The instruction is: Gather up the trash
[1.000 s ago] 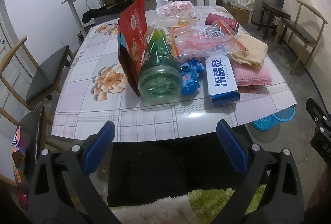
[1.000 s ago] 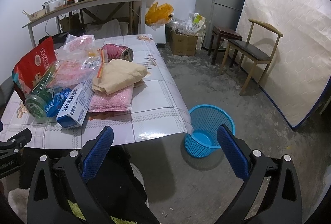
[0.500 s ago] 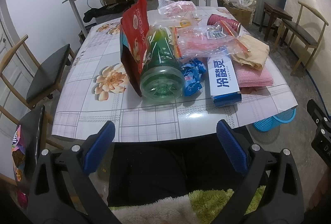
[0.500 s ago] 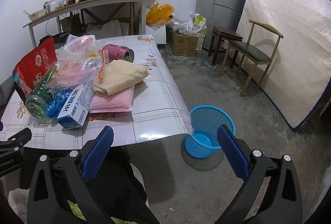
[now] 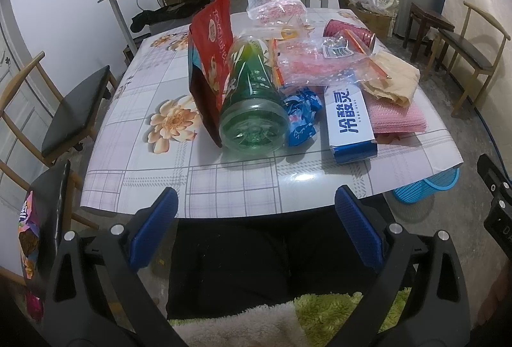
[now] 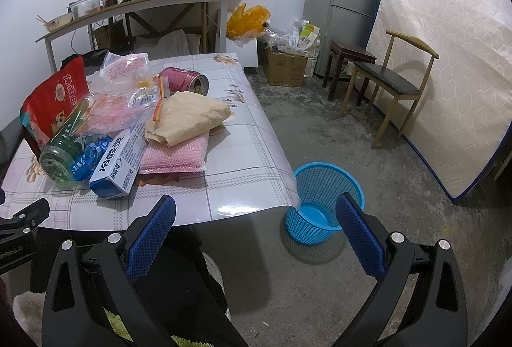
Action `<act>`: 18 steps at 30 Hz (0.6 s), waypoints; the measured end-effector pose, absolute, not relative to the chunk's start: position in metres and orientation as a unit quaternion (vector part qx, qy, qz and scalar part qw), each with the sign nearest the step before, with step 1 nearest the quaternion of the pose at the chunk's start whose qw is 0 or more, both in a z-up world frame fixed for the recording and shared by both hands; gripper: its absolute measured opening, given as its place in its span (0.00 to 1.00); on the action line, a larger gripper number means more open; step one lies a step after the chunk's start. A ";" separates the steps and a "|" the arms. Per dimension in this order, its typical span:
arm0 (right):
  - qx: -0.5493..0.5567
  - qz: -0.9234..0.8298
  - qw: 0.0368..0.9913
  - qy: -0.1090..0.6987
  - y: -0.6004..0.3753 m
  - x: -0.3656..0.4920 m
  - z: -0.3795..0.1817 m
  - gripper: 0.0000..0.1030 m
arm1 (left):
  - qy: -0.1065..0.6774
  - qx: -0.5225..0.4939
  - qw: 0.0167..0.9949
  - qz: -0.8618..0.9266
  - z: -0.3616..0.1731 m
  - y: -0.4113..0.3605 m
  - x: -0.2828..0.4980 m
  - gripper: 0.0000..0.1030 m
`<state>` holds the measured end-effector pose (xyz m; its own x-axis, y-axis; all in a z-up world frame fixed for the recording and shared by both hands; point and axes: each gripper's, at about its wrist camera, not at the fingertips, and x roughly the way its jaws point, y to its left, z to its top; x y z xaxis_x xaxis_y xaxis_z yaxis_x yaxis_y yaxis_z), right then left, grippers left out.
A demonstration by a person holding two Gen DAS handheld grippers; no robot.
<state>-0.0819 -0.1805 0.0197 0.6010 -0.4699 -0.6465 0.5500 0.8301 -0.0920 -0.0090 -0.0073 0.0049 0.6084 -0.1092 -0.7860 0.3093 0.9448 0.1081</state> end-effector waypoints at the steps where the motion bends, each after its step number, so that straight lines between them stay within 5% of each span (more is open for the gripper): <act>1: 0.059 -0.286 0.893 0.343 -0.181 -0.082 0.020 0.95 | 0.427 0.117 0.889 -0.118 0.005 -0.007 -0.009 0.92; 18: 0.058 -0.285 0.893 0.345 -0.178 -0.081 0.018 0.95 | 0.429 0.119 0.888 -0.117 0.003 -0.007 -0.009 0.92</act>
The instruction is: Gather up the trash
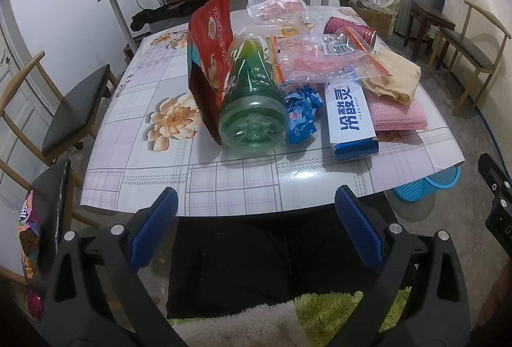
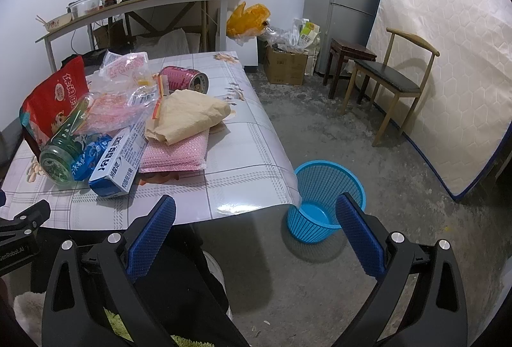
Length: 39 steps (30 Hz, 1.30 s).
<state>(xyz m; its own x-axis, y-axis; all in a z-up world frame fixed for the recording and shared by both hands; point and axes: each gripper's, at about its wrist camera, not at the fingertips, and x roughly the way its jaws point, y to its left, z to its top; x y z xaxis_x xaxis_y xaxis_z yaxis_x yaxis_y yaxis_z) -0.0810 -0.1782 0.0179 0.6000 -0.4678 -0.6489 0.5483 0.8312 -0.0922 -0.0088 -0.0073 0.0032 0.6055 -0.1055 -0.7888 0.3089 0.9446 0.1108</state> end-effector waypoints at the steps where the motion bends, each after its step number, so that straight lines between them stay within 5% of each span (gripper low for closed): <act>1: 0.059 -0.284 0.893 0.345 -0.179 -0.081 0.018 0.95 | 0.428 0.119 0.888 -0.117 0.003 -0.007 -0.009 0.92; 25: 0.061 -0.284 0.893 0.344 -0.174 -0.067 0.015 0.95 | 0.428 0.092 0.892 -0.114 0.003 0.010 0.003 0.92; 33: 0.037 -0.249 0.911 0.328 -0.168 -0.032 0.023 0.95 | 0.427 0.027 0.895 -0.124 0.000 0.055 0.036 0.92; 39: 0.058 -0.201 0.928 0.309 -0.180 -0.009 0.029 0.95 | 0.344 -0.084 0.904 -0.239 0.010 0.083 0.041 0.92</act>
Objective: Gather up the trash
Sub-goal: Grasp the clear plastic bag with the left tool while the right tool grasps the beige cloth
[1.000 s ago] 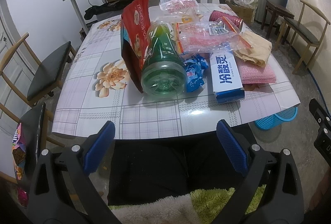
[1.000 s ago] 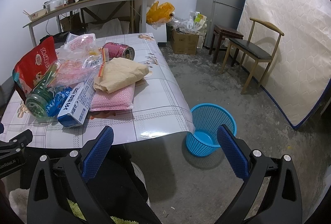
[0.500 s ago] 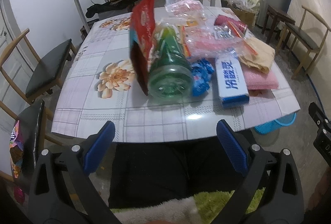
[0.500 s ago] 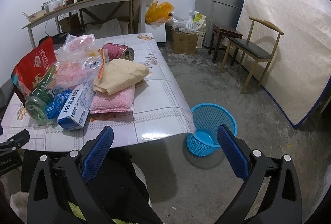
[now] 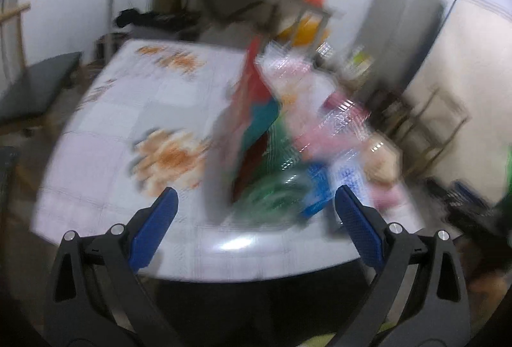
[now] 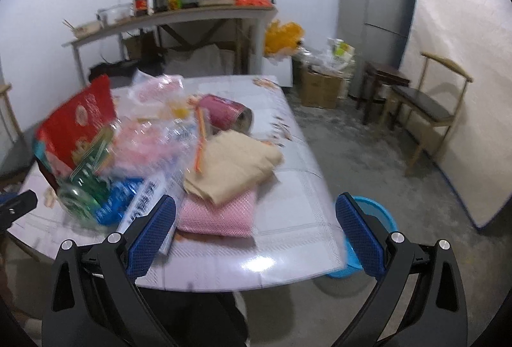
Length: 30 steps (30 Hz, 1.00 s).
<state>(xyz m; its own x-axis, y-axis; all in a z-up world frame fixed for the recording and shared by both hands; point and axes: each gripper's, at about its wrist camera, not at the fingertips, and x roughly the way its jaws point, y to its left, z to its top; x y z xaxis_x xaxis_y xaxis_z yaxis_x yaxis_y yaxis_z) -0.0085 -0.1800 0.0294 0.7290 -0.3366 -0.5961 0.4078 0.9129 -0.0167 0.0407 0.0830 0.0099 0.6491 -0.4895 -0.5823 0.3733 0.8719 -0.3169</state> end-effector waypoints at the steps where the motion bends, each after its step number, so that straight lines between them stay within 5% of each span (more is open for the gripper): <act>1: 0.062 -0.197 0.928 0.310 -0.182 -0.005 0.030 0.95 | 0.340 -0.088 0.904 -0.245 0.011 0.081 0.041 0.92; 9: 0.239 -0.128 0.895 0.356 -0.242 0.034 0.011 0.94 | 0.301 -0.030 0.890 -0.340 0.021 0.034 0.040 0.92; 17: 0.352 -0.086 0.846 0.392 -0.288 0.071 -0.034 0.81 | 0.234 0.136 0.886 -0.378 0.027 -0.061 0.031 0.91; 19: 0.372 -0.076 0.838 0.392 -0.295 0.075 -0.042 0.77 | 0.236 0.166 0.879 -0.380 0.022 -0.078 0.036 0.75; 24: 0.410 -0.047 0.827 0.382 -0.312 0.086 -0.054 0.70 | 0.269 0.249 0.854 -0.368 -0.004 -0.120 0.053 0.52; 30: 0.438 -0.017 0.818 0.373 -0.320 0.095 -0.065 0.61 | 0.301 0.303 0.830 -0.360 -0.028 -0.142 0.062 0.40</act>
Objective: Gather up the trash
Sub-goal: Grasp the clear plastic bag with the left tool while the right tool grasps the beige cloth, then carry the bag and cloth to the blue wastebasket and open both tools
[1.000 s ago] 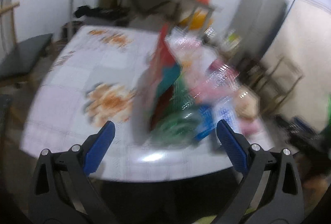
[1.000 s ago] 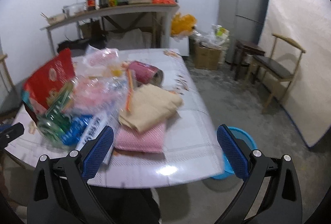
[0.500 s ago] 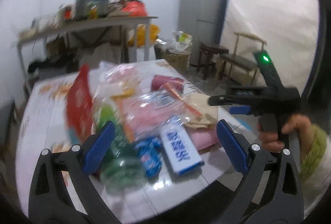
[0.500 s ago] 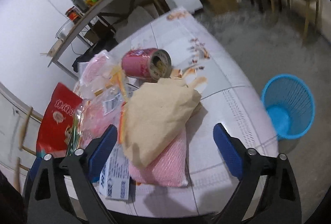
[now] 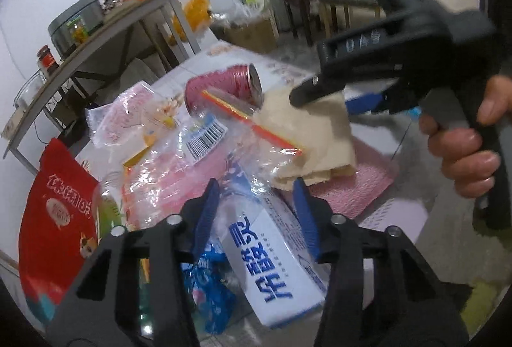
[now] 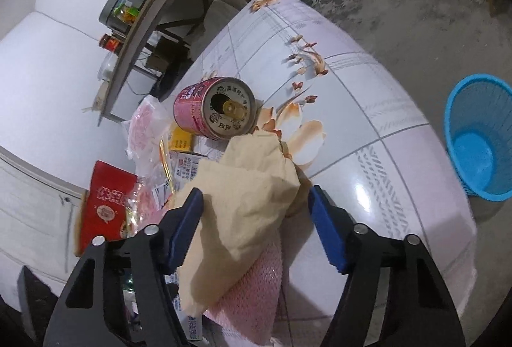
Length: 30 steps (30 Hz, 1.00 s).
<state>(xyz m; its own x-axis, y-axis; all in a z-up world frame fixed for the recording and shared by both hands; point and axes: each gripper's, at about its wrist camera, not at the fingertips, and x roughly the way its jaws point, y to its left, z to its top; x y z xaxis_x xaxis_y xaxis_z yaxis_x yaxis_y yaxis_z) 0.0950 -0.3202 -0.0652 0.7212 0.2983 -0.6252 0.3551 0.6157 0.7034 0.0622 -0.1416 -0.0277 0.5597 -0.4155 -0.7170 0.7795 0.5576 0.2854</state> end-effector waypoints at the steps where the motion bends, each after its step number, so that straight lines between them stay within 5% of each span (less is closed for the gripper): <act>1: 0.440 -0.013 0.818 0.370 -0.321 0.097 -0.066 0.59 | 0.303 0.308 0.828 -0.357 -0.031 -0.144 0.065 0.37; 13: 0.457 0.002 0.818 0.348 -0.326 0.092 -0.066 0.30 | 0.264 0.339 0.841 -0.329 -0.024 -0.148 0.064 0.01; 21: 0.462 0.018 0.826 0.321 -0.330 0.082 -0.055 0.09 | 0.215 0.335 0.864 -0.308 0.001 -0.140 0.054 0.00; 30: 0.471 0.062 0.841 0.260 -0.336 0.068 -0.020 0.05 | 0.135 0.313 0.900 -0.273 0.055 -0.131 0.043 0.00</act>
